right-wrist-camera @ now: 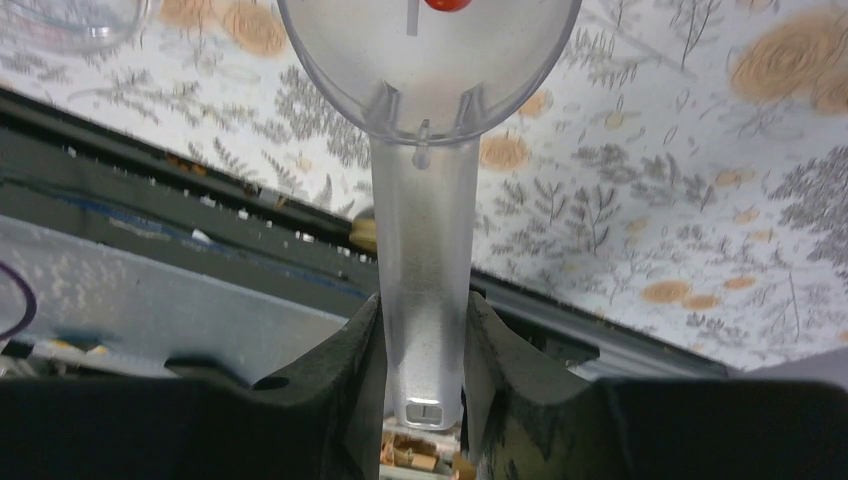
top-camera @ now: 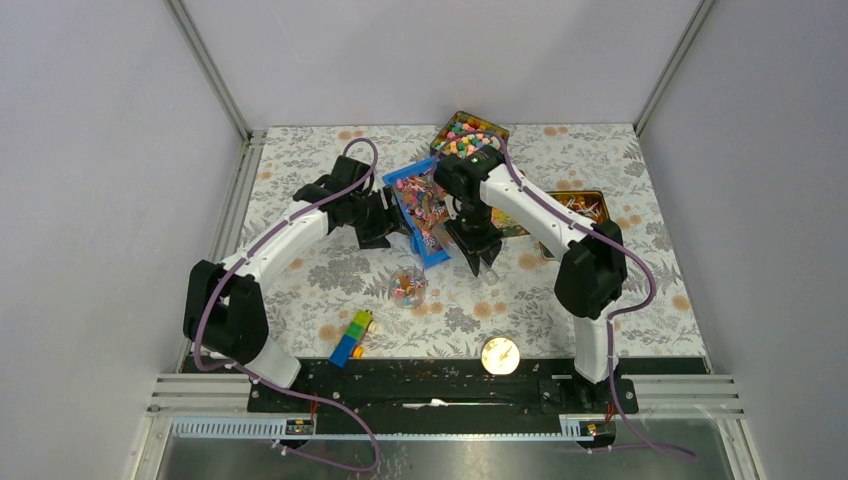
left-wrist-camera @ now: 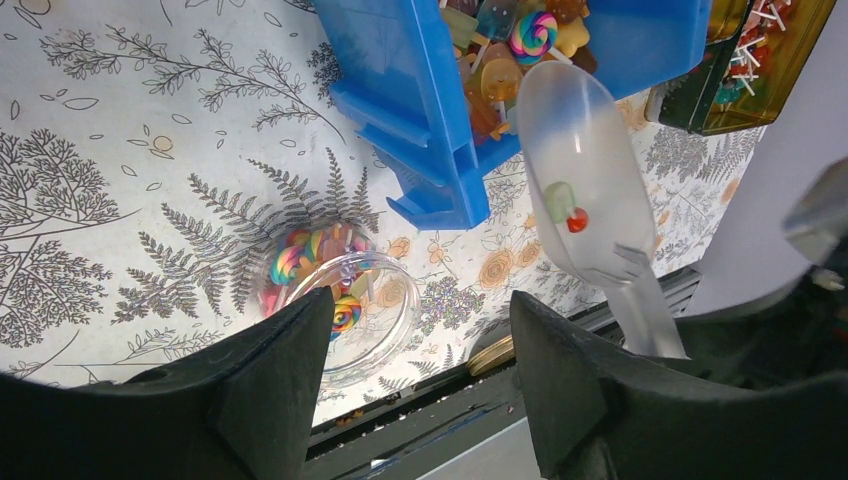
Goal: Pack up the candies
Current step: Scoop the fake candies from the storage box.
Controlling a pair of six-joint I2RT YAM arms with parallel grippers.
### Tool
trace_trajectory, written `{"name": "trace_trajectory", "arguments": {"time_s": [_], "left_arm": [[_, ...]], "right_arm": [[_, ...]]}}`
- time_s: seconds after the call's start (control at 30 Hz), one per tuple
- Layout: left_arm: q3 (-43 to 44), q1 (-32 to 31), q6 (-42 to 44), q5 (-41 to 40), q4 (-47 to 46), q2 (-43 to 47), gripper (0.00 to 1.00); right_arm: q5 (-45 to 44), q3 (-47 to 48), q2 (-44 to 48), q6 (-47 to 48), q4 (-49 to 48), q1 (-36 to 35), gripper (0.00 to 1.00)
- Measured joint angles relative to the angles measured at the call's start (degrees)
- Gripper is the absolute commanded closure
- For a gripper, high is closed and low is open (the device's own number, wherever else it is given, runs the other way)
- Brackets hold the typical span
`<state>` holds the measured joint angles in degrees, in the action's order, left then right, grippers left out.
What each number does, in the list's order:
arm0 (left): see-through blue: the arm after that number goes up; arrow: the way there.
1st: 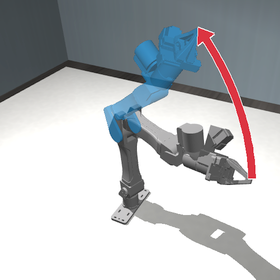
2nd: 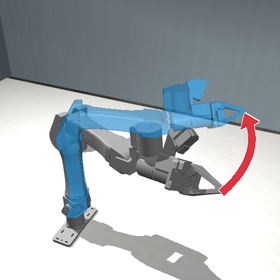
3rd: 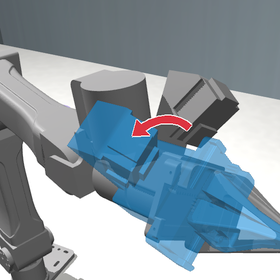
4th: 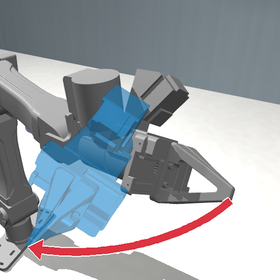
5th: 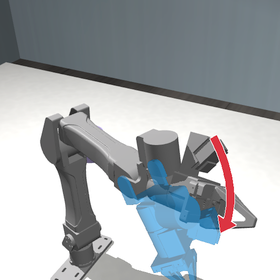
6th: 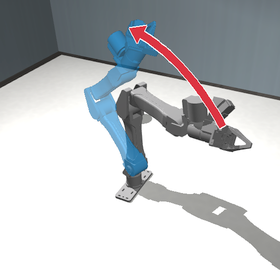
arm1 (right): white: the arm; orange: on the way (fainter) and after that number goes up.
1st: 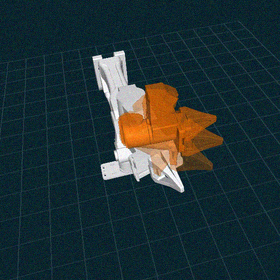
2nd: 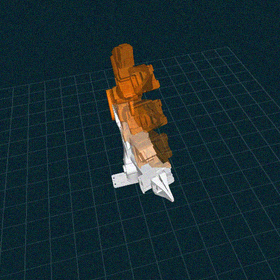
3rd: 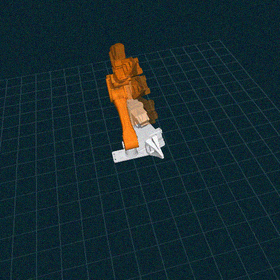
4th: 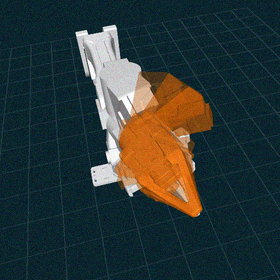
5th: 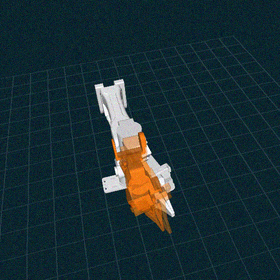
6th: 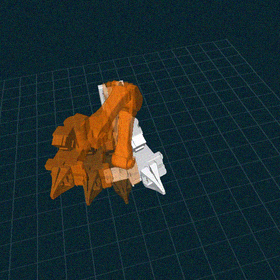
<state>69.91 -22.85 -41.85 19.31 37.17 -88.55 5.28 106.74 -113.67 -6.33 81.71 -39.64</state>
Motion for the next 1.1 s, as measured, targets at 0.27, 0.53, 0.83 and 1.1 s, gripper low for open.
{"name": "trace_trajectory", "arguments": {"time_s": [0.27,0.53,0.83,1.1], "left_arm": [[-0.2,0.0,-0.1,0.2,-0.2,-0.5,0.34],[-0.2,0.0,-0.2,0.4,-0.7,-2.0,0.34],[3.0,0.0,1.4,0.3,1.5,-5.7,0.33],[7.8,0.0,5.5,-2.3,6.4,-7.6,0.32]], "right_arm": [[0.4,11.9,-5.0,-1.4,4.9,0.0,1.00],[1.8,15.5,-10.3,-2.8,5.2,0.0,1.00],[3.3,15.2,-10.7,-3.7,5.3,0.0,1.00],[5.0,16.2,-13.5,-4.5,5.3,0.1,1.00]]}}
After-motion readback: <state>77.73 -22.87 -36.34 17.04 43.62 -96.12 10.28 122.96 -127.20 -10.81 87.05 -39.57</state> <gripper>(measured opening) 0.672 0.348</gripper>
